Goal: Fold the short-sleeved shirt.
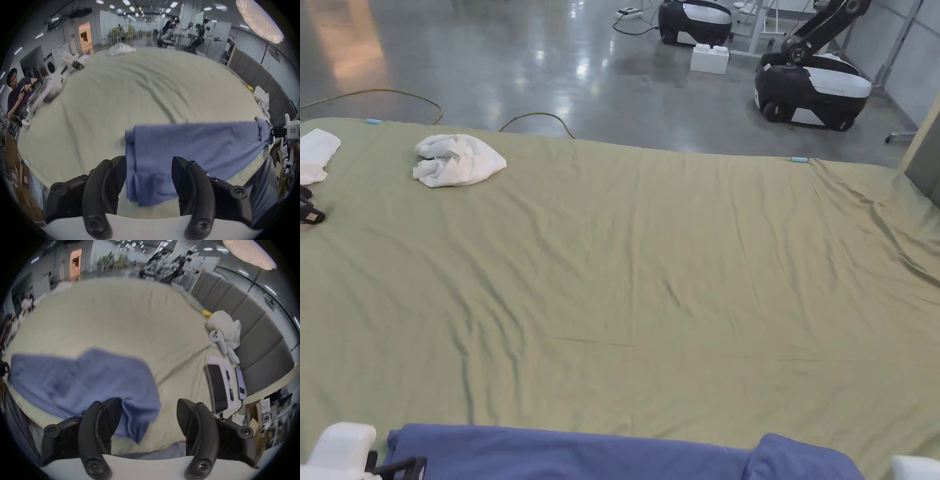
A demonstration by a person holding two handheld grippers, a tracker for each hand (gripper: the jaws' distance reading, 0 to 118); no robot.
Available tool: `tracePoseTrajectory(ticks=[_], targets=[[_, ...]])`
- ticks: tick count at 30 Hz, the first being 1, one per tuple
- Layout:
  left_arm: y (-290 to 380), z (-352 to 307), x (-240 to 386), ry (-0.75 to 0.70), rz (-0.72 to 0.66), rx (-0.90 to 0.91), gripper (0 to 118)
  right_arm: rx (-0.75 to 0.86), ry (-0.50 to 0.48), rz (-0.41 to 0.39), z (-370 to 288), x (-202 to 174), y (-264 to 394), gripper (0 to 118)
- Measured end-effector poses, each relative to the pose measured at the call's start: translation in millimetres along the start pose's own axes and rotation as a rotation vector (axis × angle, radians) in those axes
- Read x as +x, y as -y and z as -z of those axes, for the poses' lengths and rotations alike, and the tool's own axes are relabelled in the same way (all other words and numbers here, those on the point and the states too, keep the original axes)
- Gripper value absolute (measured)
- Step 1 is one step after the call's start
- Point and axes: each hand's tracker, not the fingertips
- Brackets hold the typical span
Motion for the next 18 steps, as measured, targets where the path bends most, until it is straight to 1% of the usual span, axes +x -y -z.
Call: tracePoseTrajectory(ticks=[2, 5, 10, 12, 13, 14, 17, 18], targets=[[-16, -6, 7, 0.011, -0.020, 0.064, 64, 0.117, -0.014, 0.042, -16, -5, -16, 80], [-37, -5, 9, 0.024, -0.040, 0.169, 64, 0.295, -0.036, 0.054, -32, -21, -38, 80], [-68, -13, 35, -0.024, 0.005, 0.340, 63, 0.530, -0.062, 0.109, -51, -58, -65, 80], [-77, -27, 54, -0.038, 0.016, 0.420, 63, 0.609, -0.085, 0.135, -57, -72, -73, 77], [-82, -32, 60, -0.045, 0.020, 0.456, 62, 0.641, -0.092, 0.149, -61, -79, -77, 71], [-85, -36, 65, -0.052, 0.023, 0.486, 60, 0.671, -0.096, 0.158, -65, -85, -80, 59], [-95, -49, 80, -0.081, 0.054, 0.580, 53, 0.752, -0.128, 0.152, -73, -101, -90, 49], [-97, -52, 84, -0.110, 0.069, 0.603, 42, 0.759, -0.113, 0.142, -75, -108, -93, 35]])
